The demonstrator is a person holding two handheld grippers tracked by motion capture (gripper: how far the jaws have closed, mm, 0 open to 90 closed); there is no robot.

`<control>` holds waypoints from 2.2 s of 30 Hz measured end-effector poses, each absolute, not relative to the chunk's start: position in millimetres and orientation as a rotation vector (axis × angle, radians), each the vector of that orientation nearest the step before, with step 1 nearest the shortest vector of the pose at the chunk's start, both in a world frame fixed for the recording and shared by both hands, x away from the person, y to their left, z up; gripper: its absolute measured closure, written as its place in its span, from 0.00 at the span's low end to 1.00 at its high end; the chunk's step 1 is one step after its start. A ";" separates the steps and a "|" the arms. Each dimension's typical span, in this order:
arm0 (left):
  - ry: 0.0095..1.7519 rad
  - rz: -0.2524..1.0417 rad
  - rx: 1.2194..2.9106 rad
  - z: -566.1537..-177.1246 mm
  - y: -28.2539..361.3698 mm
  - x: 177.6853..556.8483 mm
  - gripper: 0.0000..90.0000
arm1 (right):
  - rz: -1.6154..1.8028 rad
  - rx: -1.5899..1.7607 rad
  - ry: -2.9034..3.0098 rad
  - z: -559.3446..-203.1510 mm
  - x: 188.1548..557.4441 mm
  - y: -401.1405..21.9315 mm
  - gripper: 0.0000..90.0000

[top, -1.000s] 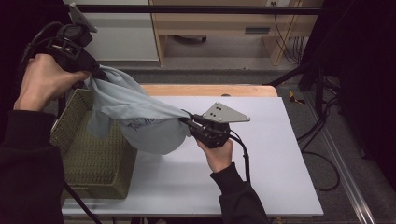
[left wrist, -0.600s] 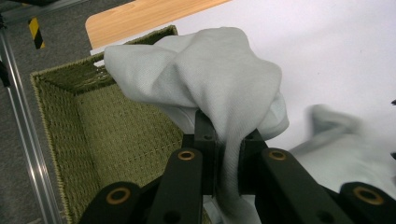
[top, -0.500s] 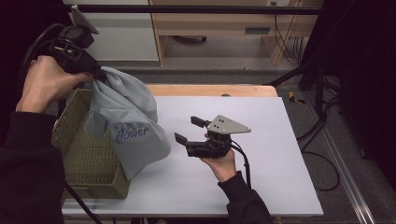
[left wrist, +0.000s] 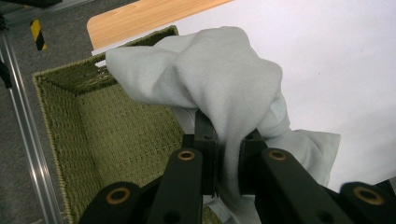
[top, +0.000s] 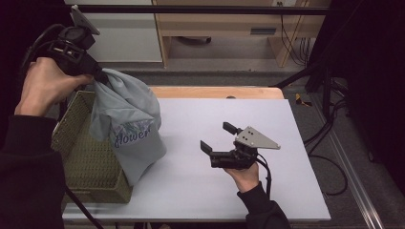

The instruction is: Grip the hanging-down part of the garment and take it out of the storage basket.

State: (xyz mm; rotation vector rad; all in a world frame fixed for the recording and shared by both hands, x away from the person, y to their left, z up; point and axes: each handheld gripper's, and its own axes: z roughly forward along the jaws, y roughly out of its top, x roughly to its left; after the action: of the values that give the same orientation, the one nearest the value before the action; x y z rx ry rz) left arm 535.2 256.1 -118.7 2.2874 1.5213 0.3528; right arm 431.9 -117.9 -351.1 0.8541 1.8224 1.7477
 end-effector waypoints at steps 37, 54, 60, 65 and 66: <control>1.522 0.349 2.277 -120.5 261.8 534.9 0.91 | 1.565 1.060 1.663 -404.4 385.8 -216.7 0.02; 1.518 0.348 2.275 -120.9 261.4 536.0 0.91 | 1.522 1.088 1.640 -415.7 375.6 -214.8 0.00; 1.518 0.346 2.278 -121.1 260.6 536.2 0.91 | 1.527 1.075 1.649 -418.0 375.5 -213.5 0.00; 1.519 0.349 2.279 -120.3 260.5 535.8 0.91 | 1.533 1.063 1.677 -421.2 375.8 -211.1 0.00; 1.518 0.348 2.278 -120.3 260.5 535.6 0.91 | 1.539 1.062 1.677 -421.7 376.1 -210.7 0.00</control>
State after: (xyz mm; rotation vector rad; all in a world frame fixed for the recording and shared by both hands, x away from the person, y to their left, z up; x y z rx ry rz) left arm 535.6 260.5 -120.3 2.2785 1.5181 0.3482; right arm 376.1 -210.7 -421.7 1.0621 1.6770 1.5390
